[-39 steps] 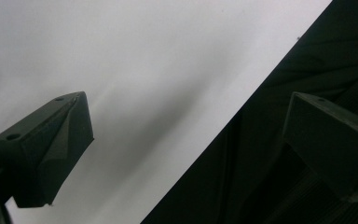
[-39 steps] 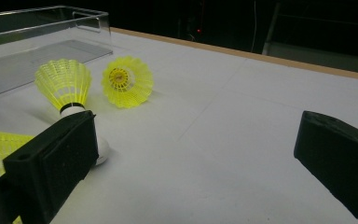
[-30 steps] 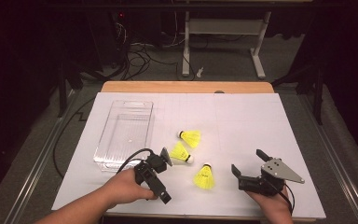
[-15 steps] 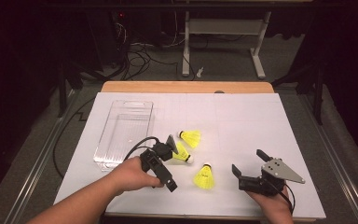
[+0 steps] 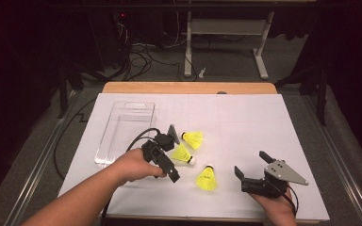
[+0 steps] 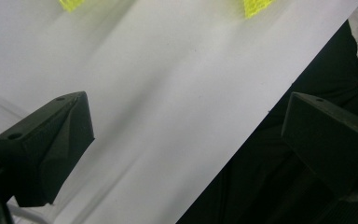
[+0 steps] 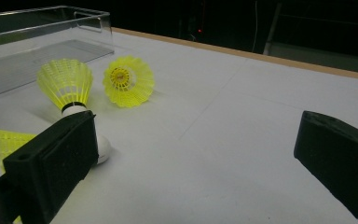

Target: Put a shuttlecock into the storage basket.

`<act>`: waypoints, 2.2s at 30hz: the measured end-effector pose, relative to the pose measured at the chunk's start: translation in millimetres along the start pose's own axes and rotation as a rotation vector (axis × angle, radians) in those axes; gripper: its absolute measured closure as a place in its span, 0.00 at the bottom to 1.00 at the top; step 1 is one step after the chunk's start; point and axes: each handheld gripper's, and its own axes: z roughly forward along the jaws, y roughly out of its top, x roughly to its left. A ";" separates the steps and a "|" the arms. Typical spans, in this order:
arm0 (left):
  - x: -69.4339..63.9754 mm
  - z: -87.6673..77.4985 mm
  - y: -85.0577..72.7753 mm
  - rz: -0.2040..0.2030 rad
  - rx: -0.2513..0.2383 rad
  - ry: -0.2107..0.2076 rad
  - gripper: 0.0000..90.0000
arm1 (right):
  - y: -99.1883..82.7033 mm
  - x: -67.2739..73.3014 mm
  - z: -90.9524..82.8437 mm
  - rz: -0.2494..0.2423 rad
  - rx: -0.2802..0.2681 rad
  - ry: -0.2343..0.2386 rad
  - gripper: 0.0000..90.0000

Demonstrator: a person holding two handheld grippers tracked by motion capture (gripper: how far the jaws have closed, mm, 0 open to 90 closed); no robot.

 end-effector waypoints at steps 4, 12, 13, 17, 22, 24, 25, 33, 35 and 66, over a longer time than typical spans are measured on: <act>-0.2 -5.7 4.6 0.001 -0.004 -0.001 0.04 | -0.1 -0.1 0.1 0.003 0.000 0.000 0.00; 2.4 -14.9 14.8 -0.006 0.001 0.001 0.04 | -0.1 0.0 -0.4 0.003 -0.001 0.001 0.00; 3.5 -16.0 16.2 -0.006 0.003 0.005 0.04 | -0.1 -0.1 -0.4 0.002 -0.003 0.001 0.00; 8.0 -22.7 21.8 -0.014 -0.009 -0.006 0.04 | -0.3 -0.7 -0.6 0.005 -0.004 0.003 0.00; 13.7 -24.9 28.7 -0.024 -0.024 -0.014 0.04 | -0.5 -0.8 -0.1 0.005 -0.002 0.005 0.00; 15.2 -24.1 31.6 -0.025 -0.021 -0.013 0.04 | -0.5 -0.6 -0.1 0.005 -0.002 0.006 0.00; 15.9 -23.4 32.7 -0.031 -0.023 -0.012 0.05 | -0.6 -0.8 -0.2 0.005 -0.002 0.006 0.00; 25.6 -29.9 39.6 -0.064 -0.063 -0.007 0.05 | -0.8 -1.3 -0.5 0.009 -0.003 0.004 0.00; 26.9 -31.0 41.2 -0.072 -0.070 -0.002 0.05 | -0.8 -1.3 -0.3 0.009 -0.002 0.004 0.00; 31.5 7.5 61.0 -0.007 -0.054 0.073 0.39 | -0.6 -1.0 0.2 0.003 0.000 0.008 0.00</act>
